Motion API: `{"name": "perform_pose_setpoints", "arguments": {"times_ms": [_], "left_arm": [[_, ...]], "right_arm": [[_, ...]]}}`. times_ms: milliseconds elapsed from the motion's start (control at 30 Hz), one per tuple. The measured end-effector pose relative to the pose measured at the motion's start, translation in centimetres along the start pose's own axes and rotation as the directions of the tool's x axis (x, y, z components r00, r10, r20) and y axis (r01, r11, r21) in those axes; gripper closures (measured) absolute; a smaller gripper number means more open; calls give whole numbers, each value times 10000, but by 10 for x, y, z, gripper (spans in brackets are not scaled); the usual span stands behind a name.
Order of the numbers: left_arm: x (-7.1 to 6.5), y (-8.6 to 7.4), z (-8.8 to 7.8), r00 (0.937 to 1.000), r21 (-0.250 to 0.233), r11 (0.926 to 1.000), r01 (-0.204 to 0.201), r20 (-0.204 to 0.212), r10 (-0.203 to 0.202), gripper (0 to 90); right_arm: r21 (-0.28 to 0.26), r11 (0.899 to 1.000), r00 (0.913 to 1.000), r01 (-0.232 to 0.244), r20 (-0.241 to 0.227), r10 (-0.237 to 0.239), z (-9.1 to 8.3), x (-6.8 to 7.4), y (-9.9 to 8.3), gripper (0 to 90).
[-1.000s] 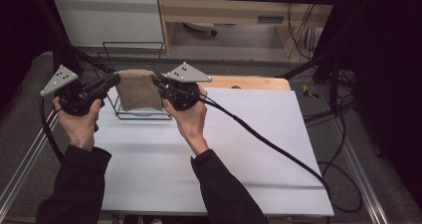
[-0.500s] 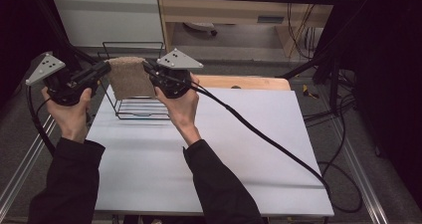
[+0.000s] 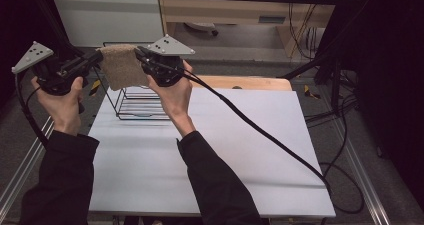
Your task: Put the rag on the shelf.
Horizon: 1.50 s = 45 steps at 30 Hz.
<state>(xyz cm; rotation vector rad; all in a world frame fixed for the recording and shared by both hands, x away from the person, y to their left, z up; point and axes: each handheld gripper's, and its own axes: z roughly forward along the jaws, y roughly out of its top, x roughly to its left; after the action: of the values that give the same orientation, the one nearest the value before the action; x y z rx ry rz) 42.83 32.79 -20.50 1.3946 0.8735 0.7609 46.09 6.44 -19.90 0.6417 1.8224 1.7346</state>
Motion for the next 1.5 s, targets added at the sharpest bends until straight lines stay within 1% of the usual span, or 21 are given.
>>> {"name": "perform_pose_setpoints", "arguments": {"times_ms": [167, 233, 367, 400, 433, 467, 500, 567, 633, 767, 800, 900, 933, 1000, 1133, 1233, 1400, 1500], "left_arm": [[2, 9, 2, 9998, -44, 9998, -178, -130, 177, 854], [3, 12, 3, 9998, -128, 9998, -167, -137, 165, 854], [5, 17, 7, 9996, -120, 9997, -202, -183, 200, 854], [6, 18, 8, 9994, -83, 9996, -270, -210, 269, 854], [6, 19, 9, 9993, -87, 9996, -285, -234, 283, 854], [7, 20, 9, 9991, -75, 9994, -337, -261, 335, 854], [8, 22, 10, 9991, -101, 9994, -331, -283, 328, 854], [11, 24, 10, 9993, -167, 9994, -289, -250, 285, 854], [13, 26, 11, 9995, -217, 9995, -236, -238, 231, 854], [15, 34, 14, 9984, -176, 9991, -388, -425, 380, 854], [16, 36, 15, 9983, -194, 9991, -389, -451, 380, 854], [17, 40, 17, 9983, -242, 9991, -357, -470, 346, 854], [17, 41, 18, 9980, -239, 9989, -401, -492, 389, 854], [18, 43, 20, 9978, -231, 9988, -430, -508, 418, 854], [20, 45, 27, 9982, -232, 9991, -345, -502, 333, 854], [21, 46, 31, 9978, -233, 9991, -361, -574, 347, 854], [26, 46, 42, 9970, -134, 9991, -392, -672, 382, 854], [29, 46, 48, 9967, -97, 9991, -406, -708, 398, 854]], "right_arm": [[-86, 10000, 10000, -8, 40, 9, 5, -2, 7, 854], [-134, 9999, 10000, 23, 37, -23, 7, -2, 10, 854], [-230, 9996, 9999, -168, -18, 168, 10, -5, 13, 854], [-184, 9997, 9999, -171, 17, 172, 11, -6, 14, 854], [-182, 9998, 10000, -52, 42, 53, 13, -7, 14, 854], [-151, 9999, 10000, -61, 62, 62, 13, -7, 15, 854], [-166, 9998, 9999, 89, 77, -87, 15, -7, 17, 854], [-203, 9997, 9999, 141, 43, -141, 17, -7, 20, 854], [-257, 9996, 9999, 144, 69, -142, 19, -7, 23, 854], [-259, 9995, 9998, 157, 132, -153, 23, -6, 28, 854], [-271, 9994, 9997, 215, 136, -211, 24, -6, 29, 854], [-319, 9993, 9997, 195, 157, -190, 26, -7, 32, 854], [-326, 9993, 9997, 181, 162, -176, 27, -8, 34, 854], [-356, 9992, 9997, 170, 197, -164, 28, -10, 35, 854], [-365, 9993, 9996, 104, 266, -94, 31, -15, 36, 854], [-332, 9994, 9995, -9, 305, 19, 35, -19, 37, 854], [-249, 9996, 9990, 97, 449, -86, 44, -25, 39, 853], [-172, 9998, 9989, 38, 468, -30, 48, -31, 37, 854]]}}
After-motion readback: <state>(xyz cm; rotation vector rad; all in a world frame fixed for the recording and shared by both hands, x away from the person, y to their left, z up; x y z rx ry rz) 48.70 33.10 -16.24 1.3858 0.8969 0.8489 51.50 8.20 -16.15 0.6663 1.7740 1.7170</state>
